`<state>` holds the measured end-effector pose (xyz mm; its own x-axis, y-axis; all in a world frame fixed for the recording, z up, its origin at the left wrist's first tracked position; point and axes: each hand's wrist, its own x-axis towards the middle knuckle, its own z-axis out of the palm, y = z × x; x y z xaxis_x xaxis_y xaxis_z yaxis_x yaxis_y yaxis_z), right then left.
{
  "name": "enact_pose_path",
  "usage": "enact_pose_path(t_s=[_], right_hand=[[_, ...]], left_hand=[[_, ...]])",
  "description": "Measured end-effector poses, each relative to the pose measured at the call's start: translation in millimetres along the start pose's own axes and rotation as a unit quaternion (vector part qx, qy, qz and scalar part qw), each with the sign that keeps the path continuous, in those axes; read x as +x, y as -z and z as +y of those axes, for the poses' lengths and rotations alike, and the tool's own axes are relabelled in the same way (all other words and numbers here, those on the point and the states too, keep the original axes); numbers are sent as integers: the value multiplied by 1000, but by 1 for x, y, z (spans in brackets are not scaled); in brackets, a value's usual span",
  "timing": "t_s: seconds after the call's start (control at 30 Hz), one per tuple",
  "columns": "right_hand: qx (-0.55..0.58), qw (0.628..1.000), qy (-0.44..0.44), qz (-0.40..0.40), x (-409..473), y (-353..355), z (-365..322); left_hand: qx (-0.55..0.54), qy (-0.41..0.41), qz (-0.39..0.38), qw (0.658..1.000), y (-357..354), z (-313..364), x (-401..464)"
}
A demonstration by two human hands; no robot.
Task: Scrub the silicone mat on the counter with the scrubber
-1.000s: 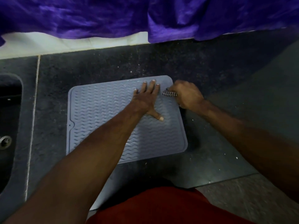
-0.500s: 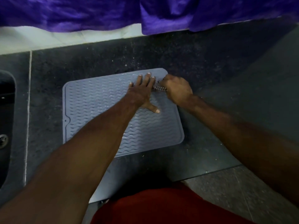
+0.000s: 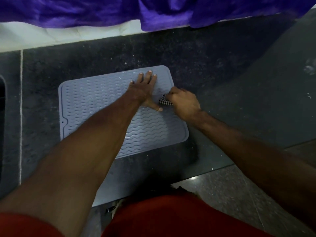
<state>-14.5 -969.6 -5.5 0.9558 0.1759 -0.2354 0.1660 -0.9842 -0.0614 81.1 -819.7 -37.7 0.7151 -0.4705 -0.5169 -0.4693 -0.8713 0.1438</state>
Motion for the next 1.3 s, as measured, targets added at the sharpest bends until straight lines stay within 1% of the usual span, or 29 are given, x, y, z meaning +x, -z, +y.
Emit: enact_pose_path(t_s=[0.07, 0.2, 0.27, 0.33, 0.43, 0.53, 0.63, 0.77, 0.83, 0.9, 0.97, 1.0, 1.1, 1.17, 1.3], right_hand=[[-9, 1000, -2, -3, -23, -8, -4], [20, 999, 24, -15, -98, -25, -4], [23, 999, 18, -14, -120, -35, -4], [19, 1000, 4, -12, -126, -40, -5], [15, 1000, 9, -13, -124, -34, -6], [26, 999, 17, -27, -122, -28, -3], [36, 999, 16, -30, -118, -25, -2], [40, 999, 16, -33, -120, -28, 1], [53, 998, 10, -37, -120, -29, 2], [62, 996, 4, -60, -115, -24, 4], [78, 992, -5, -97, -104, -12, 4], [106, 989, -13, -101, -98, -4, 3], [177, 983, -12, -52, -72, 20, -12], [193, 981, 0, -18, -49, 33, -31], [226, 974, 34, 5, 10, 46, -95]], left_hand=[[1, -5, 6, 1000, -2, -1, 1], [-7, -11, -2, 1000, -1, -5, 1], [-5, -12, 0, 1000, 0, -4, 0], [1, -13, 7, 1000, 0, -4, -2], [2, -14, 18, 1000, 0, -3, -7], [2, -42, 49, 998, -4, -2, -19], [-24, -57, 76, 995, -6, -1, -42], [-18, -71, 50, 996, -29, 8, -84], [-16, -59, 33, 998, -50, 9, -99], [-23, -36, 31, 999, -69, 7, -107], [-52, -16, 53, 997, -79, 2, -118], [-69, -13, 73, 995, -81, 0, -123], [-114, 27, 123, 985, -80, -26, -145], [-139, 75, 133, 978, -78, -58, -157], [-146, 174, 141, 964, -70, -140, -184]])
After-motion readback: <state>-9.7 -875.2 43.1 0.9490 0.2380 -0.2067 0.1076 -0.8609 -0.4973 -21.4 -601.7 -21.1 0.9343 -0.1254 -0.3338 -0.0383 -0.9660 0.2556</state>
